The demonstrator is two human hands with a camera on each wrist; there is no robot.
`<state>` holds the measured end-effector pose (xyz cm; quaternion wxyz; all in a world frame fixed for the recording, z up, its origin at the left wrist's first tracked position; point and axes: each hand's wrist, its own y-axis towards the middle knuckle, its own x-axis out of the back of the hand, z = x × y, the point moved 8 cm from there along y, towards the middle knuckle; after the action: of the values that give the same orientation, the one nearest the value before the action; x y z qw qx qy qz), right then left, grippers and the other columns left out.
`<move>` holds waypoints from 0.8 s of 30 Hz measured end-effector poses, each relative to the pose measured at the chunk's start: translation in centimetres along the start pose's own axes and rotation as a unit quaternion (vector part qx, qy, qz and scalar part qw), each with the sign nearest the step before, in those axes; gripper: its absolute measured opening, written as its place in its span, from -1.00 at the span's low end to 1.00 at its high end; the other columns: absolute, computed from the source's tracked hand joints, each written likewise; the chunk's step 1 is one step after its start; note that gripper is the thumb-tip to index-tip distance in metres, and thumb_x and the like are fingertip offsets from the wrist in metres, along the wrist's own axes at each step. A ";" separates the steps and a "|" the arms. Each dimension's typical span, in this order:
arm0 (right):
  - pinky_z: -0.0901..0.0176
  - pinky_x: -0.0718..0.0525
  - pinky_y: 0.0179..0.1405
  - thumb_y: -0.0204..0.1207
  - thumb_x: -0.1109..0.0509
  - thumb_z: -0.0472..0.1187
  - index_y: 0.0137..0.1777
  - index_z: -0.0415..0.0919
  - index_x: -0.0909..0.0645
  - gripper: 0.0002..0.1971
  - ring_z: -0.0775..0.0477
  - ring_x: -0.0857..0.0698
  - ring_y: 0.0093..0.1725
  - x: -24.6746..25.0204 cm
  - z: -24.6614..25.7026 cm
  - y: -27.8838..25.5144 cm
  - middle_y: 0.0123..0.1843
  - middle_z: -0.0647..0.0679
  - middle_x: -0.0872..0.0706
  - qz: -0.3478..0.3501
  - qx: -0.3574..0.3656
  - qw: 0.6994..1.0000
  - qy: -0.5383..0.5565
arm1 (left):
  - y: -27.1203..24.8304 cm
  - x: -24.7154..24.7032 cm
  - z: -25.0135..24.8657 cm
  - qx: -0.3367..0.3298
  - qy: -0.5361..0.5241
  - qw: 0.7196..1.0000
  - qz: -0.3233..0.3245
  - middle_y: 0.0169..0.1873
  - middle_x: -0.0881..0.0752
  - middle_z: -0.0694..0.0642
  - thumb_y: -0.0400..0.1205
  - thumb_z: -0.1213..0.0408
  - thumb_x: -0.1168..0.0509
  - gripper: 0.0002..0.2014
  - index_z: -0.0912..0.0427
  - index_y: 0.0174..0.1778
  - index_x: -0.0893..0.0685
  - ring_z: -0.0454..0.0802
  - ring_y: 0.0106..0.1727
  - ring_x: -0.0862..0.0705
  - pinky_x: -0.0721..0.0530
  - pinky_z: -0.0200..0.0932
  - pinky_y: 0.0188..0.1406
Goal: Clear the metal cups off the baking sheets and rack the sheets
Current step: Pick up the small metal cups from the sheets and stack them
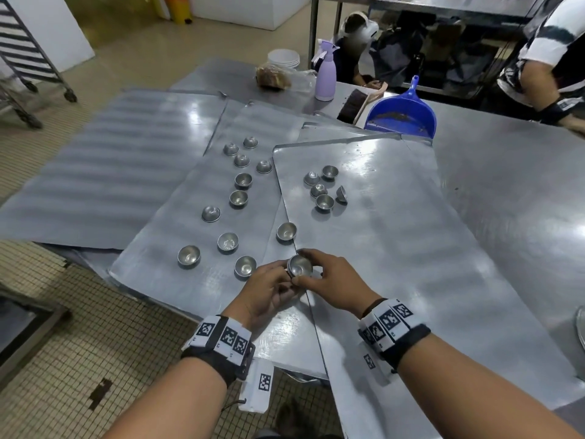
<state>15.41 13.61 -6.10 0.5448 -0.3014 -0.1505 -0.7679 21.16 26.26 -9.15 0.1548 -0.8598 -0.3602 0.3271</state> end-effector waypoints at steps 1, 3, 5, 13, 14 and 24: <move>-0.01 -0.65 0.31 0.42 -0.58 0.11 0.48 0.08 -0.56 -0.39 0.07 -0.71 0.26 -0.3 0.1 0.0 0.27 0.09 -0.77 0.002 0.002 1.000 0.003 | 0.0 0.3 0.0 0.001 -0.011 1.000 -0.008 -0.01 -0.81 0.45 0.65 0.57 -0.14 -0.70 0.44 0.11 -0.77 0.15 -0.03 -0.83 -0.86 0.02 0.07; 0.00 -0.64 0.33 0.42 -0.59 0.12 0.50 0.09 -0.55 -0.37 0.09 -0.69 0.29 -0.8 0.3 0.2 0.29 0.11 -0.76 0.006 0.003 1.000 0.009 | -0.1 0.9 0.1 -0.001 -0.030 0.999 -0.019 -0.03 -0.82 0.44 0.68 0.52 -0.16 -0.74 0.45 0.09 -0.77 0.14 -0.06 -0.84 -0.87 0.01 0.04; 0.02 -0.64 0.34 0.41 -0.59 0.15 0.52 0.11 -0.53 -0.33 0.11 -0.68 0.31 -1.2 0.5 0.4 0.32 0.12 -0.75 0.015 0.002 1.000 0.010 | -0.1 1.5 0.0 -0.008 -0.046 0.998 -0.029 -0.03 -0.81 0.46 0.70 0.51 -0.18 -0.77 0.47 0.08 -0.75 0.16 -0.06 -0.84 -0.87 -0.01 -0.04; 0.15 -0.59 0.19 0.54 -0.45 0.09 0.46 0.03 -0.59 -0.51 0.05 -0.68 0.23 0.7 1.5 3.8 0.35 0.04 -0.69 -0.028 -0.014 1.000 -0.002 | -0.6 5.6 -0.3 -0.005 -0.076 0.992 -0.097 0.19 -0.76 0.57 0.70 0.46 -0.29 -0.71 0.55 0.29 -0.64 0.46 0.32 -0.73 -0.83 0.01 0.09; 0.11 -0.60 0.20 0.55 -0.45 0.06 0.46 0.00 -0.59 -0.52 0.00 -0.69 0.23 0.9 1.3 4.7 0.37 0.01 -0.68 -0.037 -0.016 0.999 -0.028 | -0.8 6.1 -0.3 -0.001 -0.062 0.993 -0.105 0.17 -0.78 0.53 0.70 0.44 -0.31 -0.69 0.53 0.32 -0.63 0.46 0.33 -0.73 -0.81 0.01 0.10; -0.18 -0.58 0.37 0.52 -0.43 0.09 0.67 0.01 -0.29 -0.27 -0.25 -0.49 0.49 -1.6 0.0 11.1 0.62 -0.02 -0.43 0.048 -0.022 0.971 -0.234 | -3.0 9.9 -0.8 -0.004 -0.027 0.992 -0.122 0.14 -0.83 0.40 0.67 0.44 -0.41 -0.70 0.34 0.33 -0.68 0.36 0.36 -0.75 -0.64 0.15 0.43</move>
<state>26.04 10.76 -8.21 0.5243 -0.4913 -0.2422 -0.6519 25.37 35.41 -11.52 0.1801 -0.8009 -0.4680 0.3273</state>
